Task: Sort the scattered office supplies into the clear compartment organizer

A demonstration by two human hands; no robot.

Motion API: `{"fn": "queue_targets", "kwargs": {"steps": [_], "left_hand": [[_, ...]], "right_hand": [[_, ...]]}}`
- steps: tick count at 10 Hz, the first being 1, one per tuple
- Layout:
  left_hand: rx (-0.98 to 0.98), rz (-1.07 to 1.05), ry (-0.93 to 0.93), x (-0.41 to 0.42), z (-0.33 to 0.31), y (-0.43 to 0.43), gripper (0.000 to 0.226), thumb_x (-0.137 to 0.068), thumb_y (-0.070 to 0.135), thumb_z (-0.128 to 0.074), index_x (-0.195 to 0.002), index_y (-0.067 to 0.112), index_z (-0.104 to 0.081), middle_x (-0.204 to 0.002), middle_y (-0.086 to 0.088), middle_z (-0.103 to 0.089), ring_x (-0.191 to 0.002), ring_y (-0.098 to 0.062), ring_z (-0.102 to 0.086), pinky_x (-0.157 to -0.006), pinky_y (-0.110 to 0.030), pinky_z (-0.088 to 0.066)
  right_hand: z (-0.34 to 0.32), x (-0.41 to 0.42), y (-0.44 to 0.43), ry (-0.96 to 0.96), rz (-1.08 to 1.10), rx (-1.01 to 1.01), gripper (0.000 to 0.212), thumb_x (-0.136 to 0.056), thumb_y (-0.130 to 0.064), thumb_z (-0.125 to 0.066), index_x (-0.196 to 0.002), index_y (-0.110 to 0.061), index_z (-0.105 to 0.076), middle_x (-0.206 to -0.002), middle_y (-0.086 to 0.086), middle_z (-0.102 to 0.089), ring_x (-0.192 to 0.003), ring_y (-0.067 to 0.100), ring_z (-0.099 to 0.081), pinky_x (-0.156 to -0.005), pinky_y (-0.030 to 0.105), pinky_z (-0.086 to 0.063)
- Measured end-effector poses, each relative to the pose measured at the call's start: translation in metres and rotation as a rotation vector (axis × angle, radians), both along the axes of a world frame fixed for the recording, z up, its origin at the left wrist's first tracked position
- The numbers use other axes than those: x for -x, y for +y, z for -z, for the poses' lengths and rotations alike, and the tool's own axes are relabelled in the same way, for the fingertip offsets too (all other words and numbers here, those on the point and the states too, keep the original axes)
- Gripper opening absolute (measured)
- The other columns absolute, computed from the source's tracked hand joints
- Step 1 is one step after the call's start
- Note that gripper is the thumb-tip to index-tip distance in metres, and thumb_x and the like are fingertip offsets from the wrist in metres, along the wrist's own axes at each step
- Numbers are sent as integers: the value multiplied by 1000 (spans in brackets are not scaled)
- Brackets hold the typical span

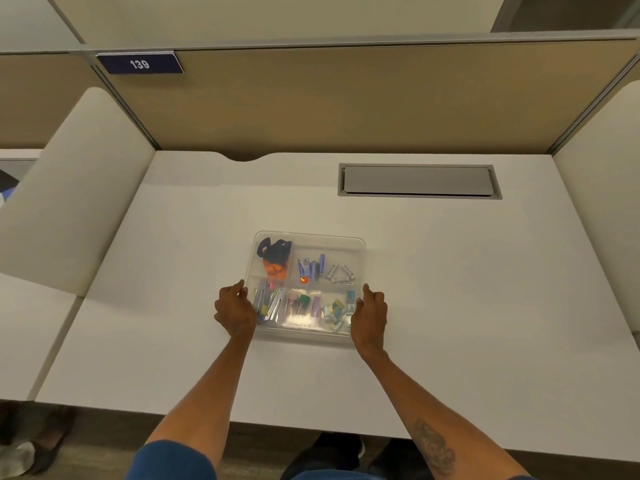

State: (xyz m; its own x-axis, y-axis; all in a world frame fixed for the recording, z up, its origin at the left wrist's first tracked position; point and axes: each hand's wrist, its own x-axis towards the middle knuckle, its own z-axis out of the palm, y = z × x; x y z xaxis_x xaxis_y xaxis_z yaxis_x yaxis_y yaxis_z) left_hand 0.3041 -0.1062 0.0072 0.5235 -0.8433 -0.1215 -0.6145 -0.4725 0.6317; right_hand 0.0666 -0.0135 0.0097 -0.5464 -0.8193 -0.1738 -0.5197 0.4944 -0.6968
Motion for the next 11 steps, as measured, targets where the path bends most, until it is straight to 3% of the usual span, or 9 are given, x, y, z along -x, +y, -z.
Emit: {"fn": "queue_targets", "kwargs": {"steps": [4, 8, 10, 11], "left_hand": [[15, 37, -37, 2, -3, 4, 26, -94, 11, -58, -119, 6, -65, -114, -18, -66, -102, -38, -61, -89, -49, -46], [-22, 140, -100, 3, -10, 5, 36, -95, 7, -53, -131, 13, -56, -120, -17, -61, -109, -38, -54, -90, -53, -46], [-127, 225, -305, 18, -22, 16, 47, -92, 14, -56, -137, 11, -45, -134, -15, -49, -119, -38, -47, -94, -53, -39], [-14, 341, -356, 33, -19, 19, 44, -90, 18, -59, -132, 10, -49, -134, -13, -53, -124, -34, -48, -103, -52, -34]], "right_hand": [[-3, 3, 6, 189, -126, -114, 45, -98, -16, -47, -141, -10, -37, -121, 12, -55, -103, 26, -54, -76, 37, -52], [-23, 28, 1, -7, -210, -183, 44, -99, -21, -44, -142, -13, -38, -132, 11, -53, -119, 30, -52, -96, 40, -43], [-42, 35, -3, 88, -320, -237, 35, -94, -15, -45, -128, -8, -45, -122, 12, -51, -106, 30, -54, -82, 38, -48], [-46, 41, -8, 197, -320, -196, 34, -94, -18, -45, -127, -10, -45, -121, 11, -49, -105, 29, -51, -79, 39, -47]]}}
